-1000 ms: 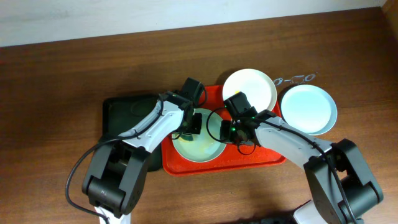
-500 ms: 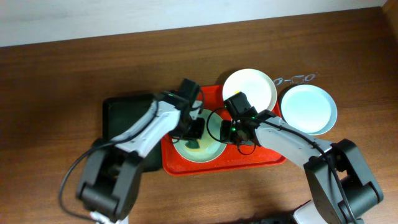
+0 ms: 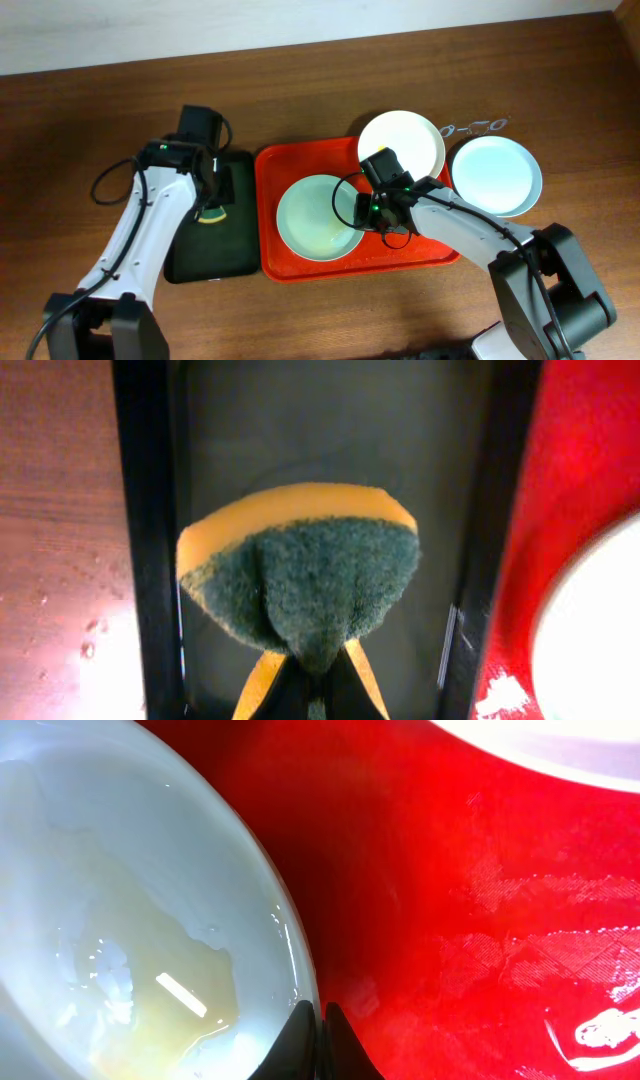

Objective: Clean dirty plates on tray and stack at the side
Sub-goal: 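Return the sponge to the black tray and raise the left arm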

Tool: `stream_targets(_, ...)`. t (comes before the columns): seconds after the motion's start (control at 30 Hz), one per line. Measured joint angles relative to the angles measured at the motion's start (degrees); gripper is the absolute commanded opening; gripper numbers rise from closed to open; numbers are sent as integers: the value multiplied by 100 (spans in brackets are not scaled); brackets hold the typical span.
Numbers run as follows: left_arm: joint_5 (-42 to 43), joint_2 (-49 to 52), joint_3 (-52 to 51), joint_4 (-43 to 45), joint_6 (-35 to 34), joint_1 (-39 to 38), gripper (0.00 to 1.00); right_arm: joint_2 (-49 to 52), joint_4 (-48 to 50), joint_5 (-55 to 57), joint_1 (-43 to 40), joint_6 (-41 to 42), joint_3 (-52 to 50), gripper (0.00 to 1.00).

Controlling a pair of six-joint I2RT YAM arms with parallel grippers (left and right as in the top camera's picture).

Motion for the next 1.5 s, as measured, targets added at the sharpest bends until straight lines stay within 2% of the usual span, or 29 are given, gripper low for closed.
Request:
stream_targets(0.27, -57, 24, -1657, 1488, 24, 20, 0, 0, 7, -2, 2, 0, 0, 4)
stream_targets(0.47, 345, 26, -1814, 1613, 584, 20, 1, 0, 4, -2, 2, 0, 0, 4)
stream_targets(0.57, 511, 26, -1814, 1620, 741, 20, 20, 0, 4, -2, 2, -2, 0, 4)
stream_targets(0.6, 533, 26, -1814, 1624, 778, 20, 40, 0, 4, -2, 2, -2, 0, 4)
stream_targets(0.63, 544, 26, -1814, 1624, 800, 20, 50, 0, 4, -2, 2, 0, 0, 4)
stream_targets(0.67, 555, 26, -1814, 1626, 811, 20, 53, 0, 4, -2, 2, 0, 0, 4)
stream_targets(0.77, 560, 26, -1803, 1497, 809, 20, 52, 0, 4, -2, 2, -2, 0, 4)
stream_targets(0.83, 566, 4, -1519, 977, 809, 20, 56, 0, 4, -2, 2, -2, 0, 4)
stream_targets(0.97, 579, -378, -345, 568, 660, 83, 74, 0, 2, -2, 2, 0, 0, 4)
stream_targets(1.0, 579, -544, -85, 522, 601, 162, 82, 0, 0, -2, 2, -4, 0, 4)
stream_targets(1.03, 588, -695, 61, 498, 509, 264, 98, 0, 0, -2, 2, 0, 0, 4)
stream_targets(1.23, 592, -879, 149, 155, 264, 1180, 99, 0, -13, 0, 2, 0, 0, 4)
stream_targets(1.4, 597, -879, 149, 157, 262, 1187, 99, 0, -13, 0, 2, 0, 0, 4)
stream_targets(1.47, 597, -879, 149, 157, 262, 1187, 99, 0, -11, -2, 2, 0, 0, 15)
stream_targets(1.5, 597, -879, 149, 157, 262, 1187, 99, 0, -13, 2, 2, -2, 0, 16)
